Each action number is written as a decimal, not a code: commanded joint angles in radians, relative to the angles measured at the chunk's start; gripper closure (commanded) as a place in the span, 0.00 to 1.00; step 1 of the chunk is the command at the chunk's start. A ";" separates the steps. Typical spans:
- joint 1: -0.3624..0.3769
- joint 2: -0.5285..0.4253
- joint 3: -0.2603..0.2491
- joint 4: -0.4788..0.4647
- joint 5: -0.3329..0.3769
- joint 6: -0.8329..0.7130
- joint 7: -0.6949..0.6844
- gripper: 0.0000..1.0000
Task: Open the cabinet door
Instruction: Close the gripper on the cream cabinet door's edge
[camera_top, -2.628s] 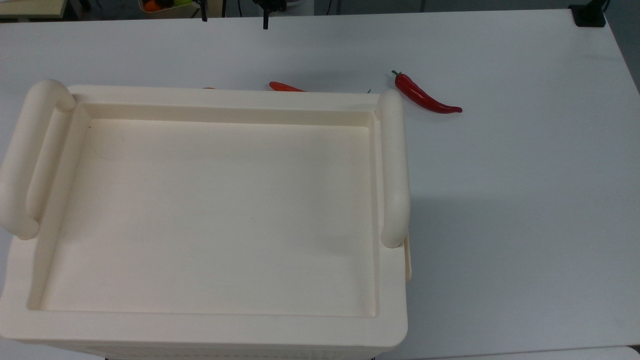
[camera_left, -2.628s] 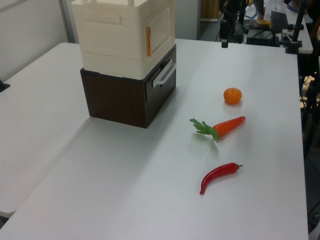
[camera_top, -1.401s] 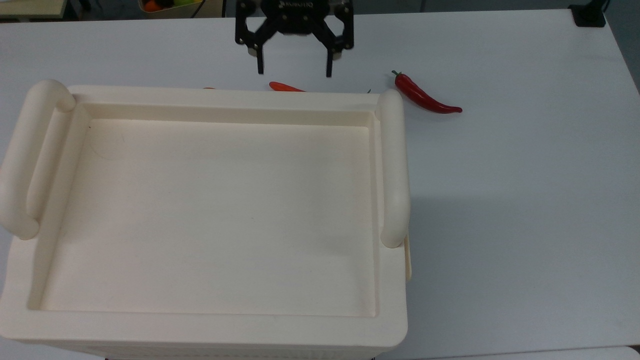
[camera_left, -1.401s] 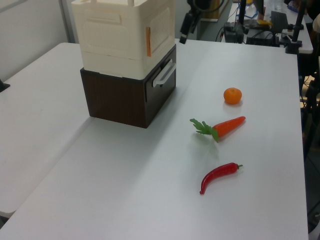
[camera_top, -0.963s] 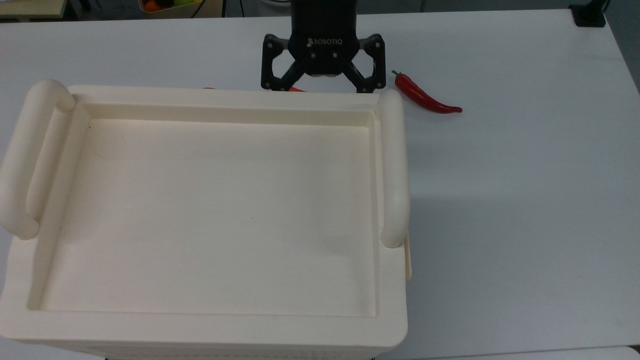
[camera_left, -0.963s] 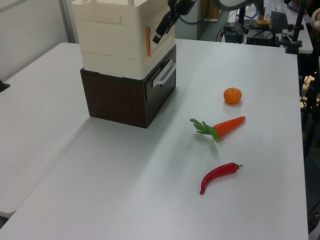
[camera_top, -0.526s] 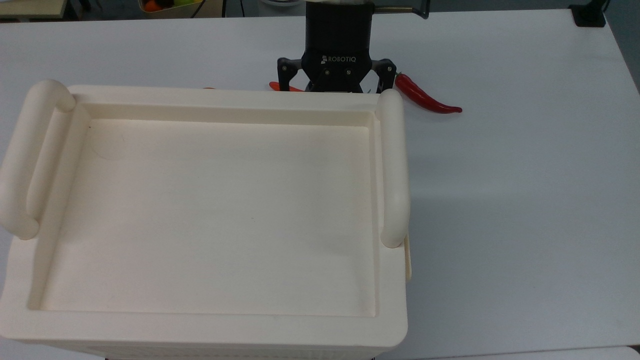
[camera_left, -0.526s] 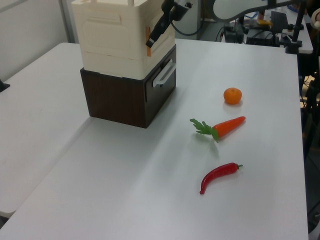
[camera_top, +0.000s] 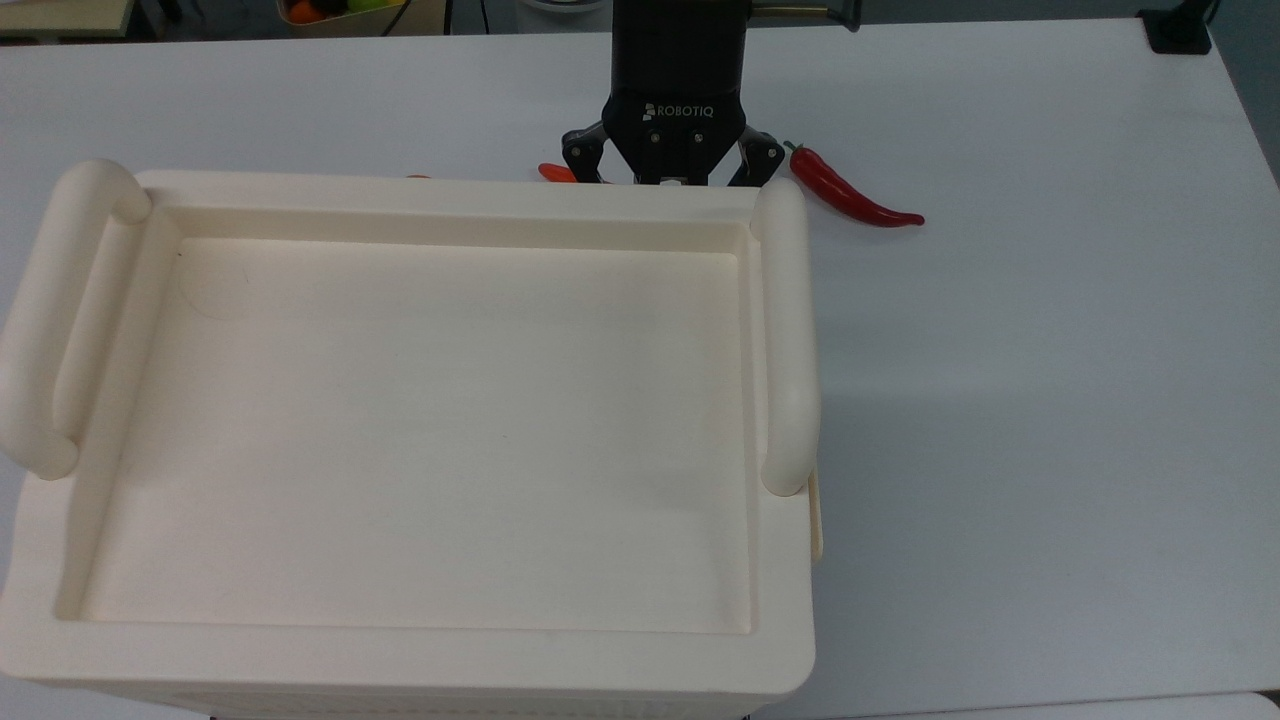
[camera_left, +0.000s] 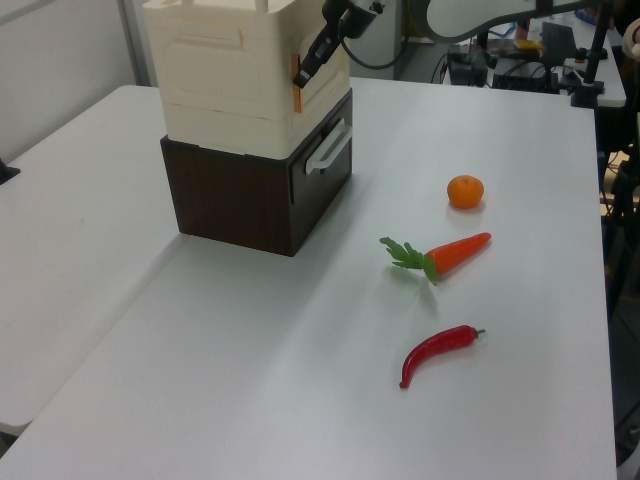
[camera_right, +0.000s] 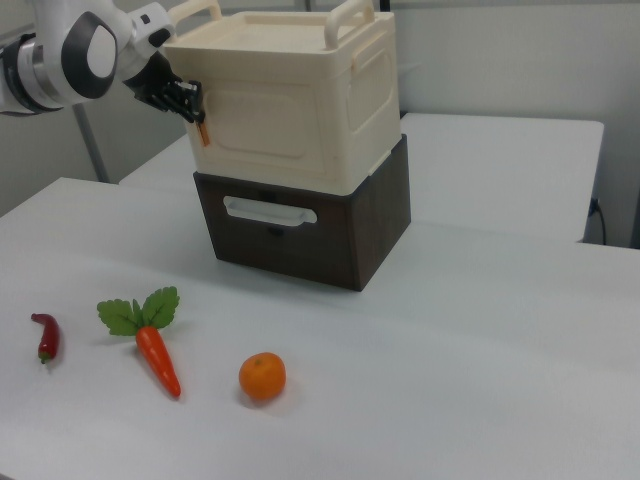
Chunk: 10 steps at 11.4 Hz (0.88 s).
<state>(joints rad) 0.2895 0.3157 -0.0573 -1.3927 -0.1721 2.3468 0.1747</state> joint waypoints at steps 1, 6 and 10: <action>0.005 -0.021 -0.010 -0.017 -0.010 -0.004 0.034 0.84; 0.008 -0.084 -0.010 -0.038 -0.009 -0.141 0.045 0.85; 0.011 -0.115 -0.009 -0.034 -0.003 -0.247 0.046 0.50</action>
<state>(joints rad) 0.2979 0.2527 -0.0516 -1.3963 -0.1702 2.1530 0.2077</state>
